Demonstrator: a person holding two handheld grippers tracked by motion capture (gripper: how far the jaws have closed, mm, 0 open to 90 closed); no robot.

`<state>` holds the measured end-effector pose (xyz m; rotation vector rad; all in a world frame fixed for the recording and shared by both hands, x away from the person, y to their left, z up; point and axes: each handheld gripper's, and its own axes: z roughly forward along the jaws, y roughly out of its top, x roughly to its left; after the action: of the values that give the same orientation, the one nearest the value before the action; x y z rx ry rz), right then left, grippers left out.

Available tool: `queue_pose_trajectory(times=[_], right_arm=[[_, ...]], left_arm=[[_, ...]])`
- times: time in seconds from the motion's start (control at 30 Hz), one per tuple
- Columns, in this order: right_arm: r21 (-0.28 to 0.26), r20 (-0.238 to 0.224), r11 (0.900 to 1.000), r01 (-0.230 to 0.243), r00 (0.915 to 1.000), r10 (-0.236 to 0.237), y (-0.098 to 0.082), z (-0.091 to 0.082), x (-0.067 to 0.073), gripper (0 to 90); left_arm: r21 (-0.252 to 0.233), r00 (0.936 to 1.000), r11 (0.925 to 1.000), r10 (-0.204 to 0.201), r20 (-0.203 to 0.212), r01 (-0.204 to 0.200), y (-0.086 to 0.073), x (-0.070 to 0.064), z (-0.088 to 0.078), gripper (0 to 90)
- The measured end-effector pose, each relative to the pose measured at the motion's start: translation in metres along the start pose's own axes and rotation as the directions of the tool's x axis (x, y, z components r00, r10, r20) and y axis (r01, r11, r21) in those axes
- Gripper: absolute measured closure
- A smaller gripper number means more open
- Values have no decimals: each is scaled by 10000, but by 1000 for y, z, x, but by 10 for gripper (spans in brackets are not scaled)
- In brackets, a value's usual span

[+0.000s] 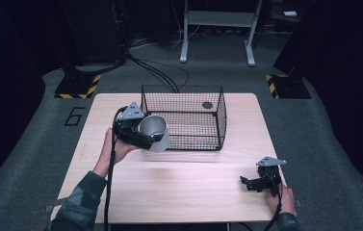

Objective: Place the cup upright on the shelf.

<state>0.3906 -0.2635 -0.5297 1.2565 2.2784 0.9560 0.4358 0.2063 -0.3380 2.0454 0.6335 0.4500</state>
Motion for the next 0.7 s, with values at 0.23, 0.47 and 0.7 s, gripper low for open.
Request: queue_pose_trajectory(times=[0.23, 0.47, 0.7], right_arm=[[-1, 1, 10000, -6, 10000, 6, 0, 0, 0, 0], [6, -1, 10000, -3, 10000, 3, 0, 0, 0, 0], [-4, -7, 10000, 6, 10000, -6, 0, 0, 0, 0]], left_arm=[[2, 10000, 10000, 43, 74, -43, 11, 4, 7, 63], [55, 10000, 10000, 20, -17, -20, 19, 11, 20, 63], [64, 9996, 9998, -174, -235, 176, 25, 24, 32, 63]])
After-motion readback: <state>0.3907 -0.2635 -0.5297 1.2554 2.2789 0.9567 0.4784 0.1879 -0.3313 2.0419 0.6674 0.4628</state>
